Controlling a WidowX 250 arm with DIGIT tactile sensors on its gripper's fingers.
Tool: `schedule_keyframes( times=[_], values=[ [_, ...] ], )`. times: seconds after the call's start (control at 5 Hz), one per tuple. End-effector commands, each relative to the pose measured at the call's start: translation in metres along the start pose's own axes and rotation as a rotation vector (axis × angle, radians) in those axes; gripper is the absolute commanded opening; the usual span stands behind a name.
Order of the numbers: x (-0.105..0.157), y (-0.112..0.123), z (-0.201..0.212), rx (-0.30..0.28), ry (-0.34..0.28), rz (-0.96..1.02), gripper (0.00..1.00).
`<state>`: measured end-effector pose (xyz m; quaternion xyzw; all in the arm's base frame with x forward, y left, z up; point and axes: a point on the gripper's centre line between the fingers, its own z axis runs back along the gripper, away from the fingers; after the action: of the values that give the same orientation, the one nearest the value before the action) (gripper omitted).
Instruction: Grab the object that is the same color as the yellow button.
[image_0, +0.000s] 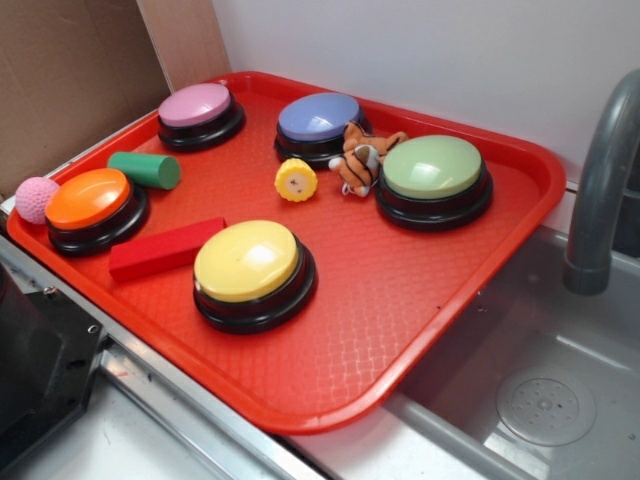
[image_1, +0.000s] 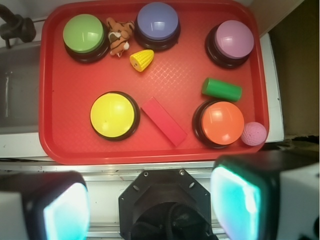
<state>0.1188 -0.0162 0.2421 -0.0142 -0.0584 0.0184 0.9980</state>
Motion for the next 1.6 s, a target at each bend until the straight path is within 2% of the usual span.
schedule_keyframes(
  times=[0.0, 0.2, 0.4, 0.6, 0.8, 1.0, 1.2, 1.4],
  values=[
    [0.000, 0.000, 0.000, 0.000, 0.000, 0.000, 1.00],
    [0.015, 0.004, -0.009, 0.002, -0.008, 0.071, 1.00],
    [0.045, 0.009, -0.030, 0.079, 0.006, 0.293, 1.00],
    [0.066, 0.017, -0.047, 0.128, 0.002, 0.479, 1.00],
    [0.099, 0.019, -0.077, 0.151, -0.057, 0.670, 1.00],
    [0.116, 0.022, -0.107, 0.172, -0.088, 0.815, 1.00],
    [0.132, 0.026, -0.147, 0.170, -0.105, 0.856, 1.00],
    [0.137, 0.019, -0.176, 0.159, -0.097, 0.870, 1.00]
  ],
)
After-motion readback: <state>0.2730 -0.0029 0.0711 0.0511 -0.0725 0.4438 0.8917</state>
